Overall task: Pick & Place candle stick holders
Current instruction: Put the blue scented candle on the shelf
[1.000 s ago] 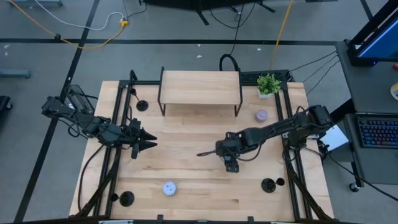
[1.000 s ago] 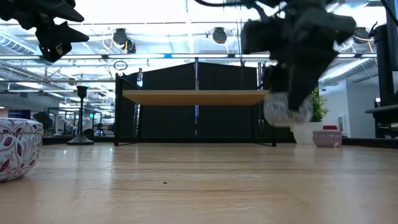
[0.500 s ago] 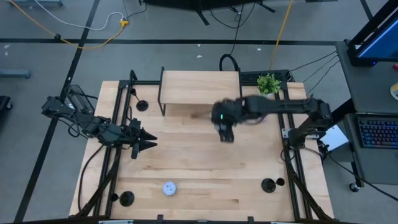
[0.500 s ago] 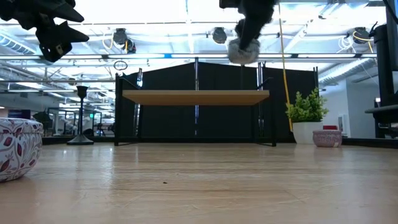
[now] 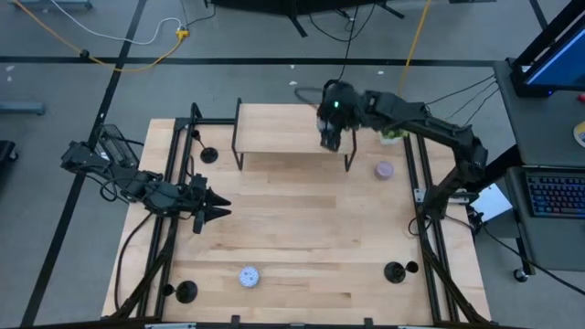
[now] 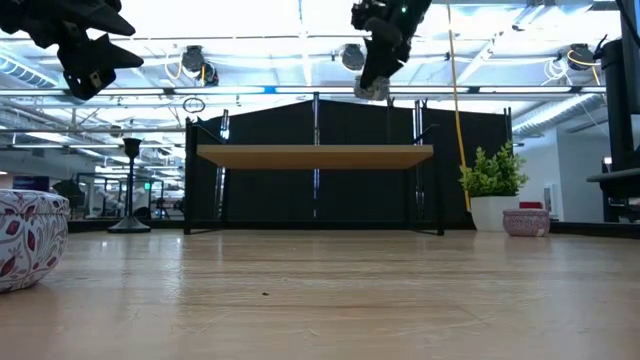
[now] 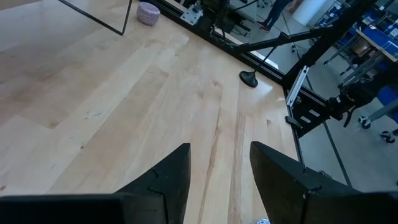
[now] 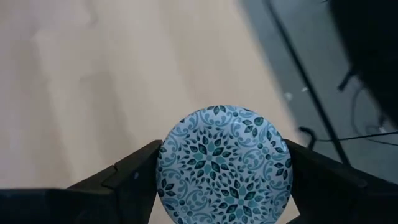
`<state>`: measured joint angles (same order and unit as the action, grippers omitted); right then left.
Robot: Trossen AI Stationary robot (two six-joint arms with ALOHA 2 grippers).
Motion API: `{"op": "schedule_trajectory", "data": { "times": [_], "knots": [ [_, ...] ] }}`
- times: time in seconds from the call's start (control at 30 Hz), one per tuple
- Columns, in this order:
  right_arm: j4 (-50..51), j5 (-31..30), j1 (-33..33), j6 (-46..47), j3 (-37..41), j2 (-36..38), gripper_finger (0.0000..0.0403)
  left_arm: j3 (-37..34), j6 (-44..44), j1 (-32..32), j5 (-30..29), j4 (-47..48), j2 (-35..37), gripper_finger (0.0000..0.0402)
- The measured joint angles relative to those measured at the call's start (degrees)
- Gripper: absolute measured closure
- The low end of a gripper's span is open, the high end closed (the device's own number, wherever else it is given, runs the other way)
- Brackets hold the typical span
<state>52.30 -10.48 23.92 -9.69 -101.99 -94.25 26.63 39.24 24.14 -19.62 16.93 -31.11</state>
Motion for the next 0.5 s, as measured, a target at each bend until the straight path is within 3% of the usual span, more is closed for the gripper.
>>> {"op": "schedule_trajectory", "data": {
  "times": [0.2,0.5],
  "knots": [
    [-5.33,3.42,6.77,0.22,-0.06,-2.14,0.0110,0.00,0.09,0.00,0.00,0.00,0.00,0.0231],
    [-2.34,4.82,12.58,0.72,0.21,-6.35,0.0110,0.00,0.06,0.00,0.00,-0.04,0.00,0.0231]
  ]
}}
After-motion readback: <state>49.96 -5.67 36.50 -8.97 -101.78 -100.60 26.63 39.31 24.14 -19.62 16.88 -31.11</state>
